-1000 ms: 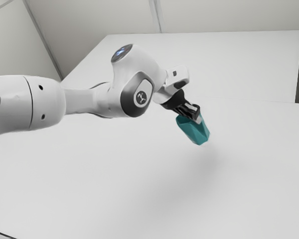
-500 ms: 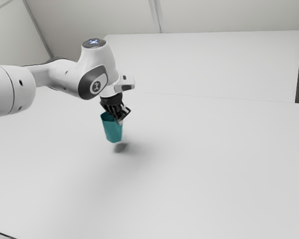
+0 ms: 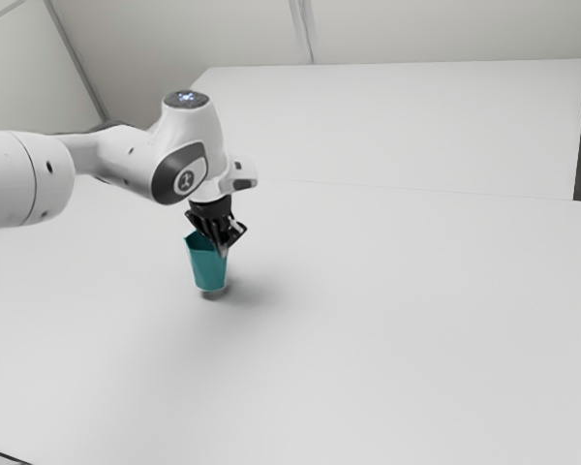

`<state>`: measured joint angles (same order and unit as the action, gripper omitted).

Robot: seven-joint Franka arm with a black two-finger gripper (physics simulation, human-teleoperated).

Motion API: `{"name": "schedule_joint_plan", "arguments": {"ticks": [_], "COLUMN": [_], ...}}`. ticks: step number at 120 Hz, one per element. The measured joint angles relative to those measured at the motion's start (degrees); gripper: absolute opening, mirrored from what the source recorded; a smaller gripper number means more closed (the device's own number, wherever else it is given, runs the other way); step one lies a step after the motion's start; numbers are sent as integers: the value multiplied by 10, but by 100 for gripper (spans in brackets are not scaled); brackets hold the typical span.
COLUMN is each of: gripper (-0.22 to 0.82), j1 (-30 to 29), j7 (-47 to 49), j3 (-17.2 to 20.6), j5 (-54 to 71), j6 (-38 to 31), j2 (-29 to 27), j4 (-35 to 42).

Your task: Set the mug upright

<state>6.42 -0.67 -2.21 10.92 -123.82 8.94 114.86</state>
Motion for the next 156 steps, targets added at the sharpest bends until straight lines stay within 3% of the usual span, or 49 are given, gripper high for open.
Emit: {"name": "schedule_joint_plan", "arguments": {"ticks": [50,56,76,93,112,124,156], "gripper": [-17,-10,25,42,52,55,59], "j1": [23,23,24,24,34,39,46], "j7": [64,69,82,91,99,96,25], "j3": [0,0,0,0,1,1,-12], "j5": [-39,-40,-43,-49,-57,-58,-68], "j6": [-3,-2,1,1,1,9,148], "j2": [-27,-27,-32,-34,-35,-64,-71], "j4": [55,55,54,51,41,33,-169]}}
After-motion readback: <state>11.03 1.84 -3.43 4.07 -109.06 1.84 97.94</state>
